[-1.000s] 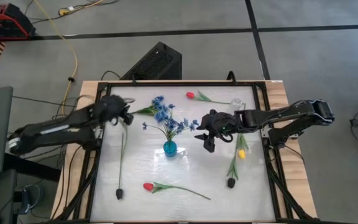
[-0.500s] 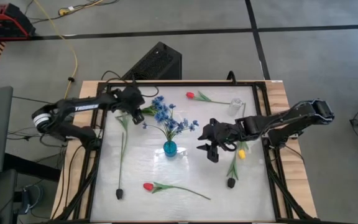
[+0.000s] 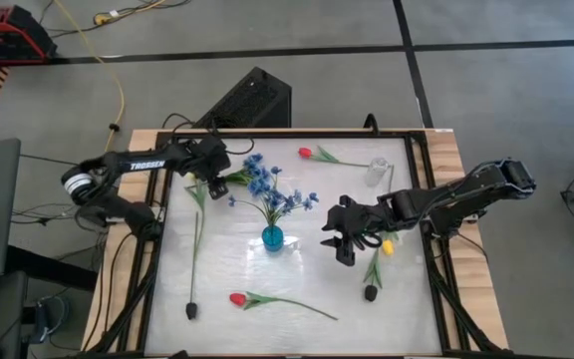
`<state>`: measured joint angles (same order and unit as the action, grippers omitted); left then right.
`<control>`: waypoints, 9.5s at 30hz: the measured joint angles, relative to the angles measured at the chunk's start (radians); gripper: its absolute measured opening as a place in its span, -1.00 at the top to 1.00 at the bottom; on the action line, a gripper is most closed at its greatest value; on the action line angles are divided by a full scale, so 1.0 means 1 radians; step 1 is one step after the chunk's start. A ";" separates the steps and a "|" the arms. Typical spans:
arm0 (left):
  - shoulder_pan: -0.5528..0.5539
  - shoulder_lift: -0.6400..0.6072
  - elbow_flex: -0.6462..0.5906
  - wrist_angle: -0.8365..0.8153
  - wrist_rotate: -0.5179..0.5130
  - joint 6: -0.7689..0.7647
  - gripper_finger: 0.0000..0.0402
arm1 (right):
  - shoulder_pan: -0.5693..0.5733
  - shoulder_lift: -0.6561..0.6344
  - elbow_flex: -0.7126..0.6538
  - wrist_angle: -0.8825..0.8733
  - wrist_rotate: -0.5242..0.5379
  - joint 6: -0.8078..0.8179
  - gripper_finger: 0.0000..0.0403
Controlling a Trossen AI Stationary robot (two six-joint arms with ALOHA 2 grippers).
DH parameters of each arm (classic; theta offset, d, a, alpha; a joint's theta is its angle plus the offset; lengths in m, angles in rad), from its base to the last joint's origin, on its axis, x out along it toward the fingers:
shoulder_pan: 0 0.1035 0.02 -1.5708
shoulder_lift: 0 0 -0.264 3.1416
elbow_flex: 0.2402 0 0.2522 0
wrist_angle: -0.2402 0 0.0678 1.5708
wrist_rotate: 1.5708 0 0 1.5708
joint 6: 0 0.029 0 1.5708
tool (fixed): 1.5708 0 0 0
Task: Sort flowers into vase by color
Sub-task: Put the blue flowers into the blue vase, then put the right black tulip into the blue vase
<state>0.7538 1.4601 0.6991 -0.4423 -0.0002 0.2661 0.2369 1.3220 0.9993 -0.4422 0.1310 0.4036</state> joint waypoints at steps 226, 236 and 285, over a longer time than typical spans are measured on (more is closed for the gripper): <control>-0.533 -0.793 -0.571 0.813 -0.186 -0.330 0.23 | 0.037 0.534 0.568 -0.662 -0.032 -0.038 -0.18; -0.532 -0.793 -0.571 0.813 -0.188 -0.328 0.23 | 0.141 0.534 0.440 -1.017 -0.191 -0.360 -0.18; -0.532 -0.793 -0.571 0.798 -0.198 -0.323 0.23 | 0.227 0.538 0.232 -0.706 0.031 -0.797 0.83</control>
<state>0.2214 0.6674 0.1280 0.3558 -0.1982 -0.0571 0.4640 1.8599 1.2311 -1.1485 0.1618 -0.3930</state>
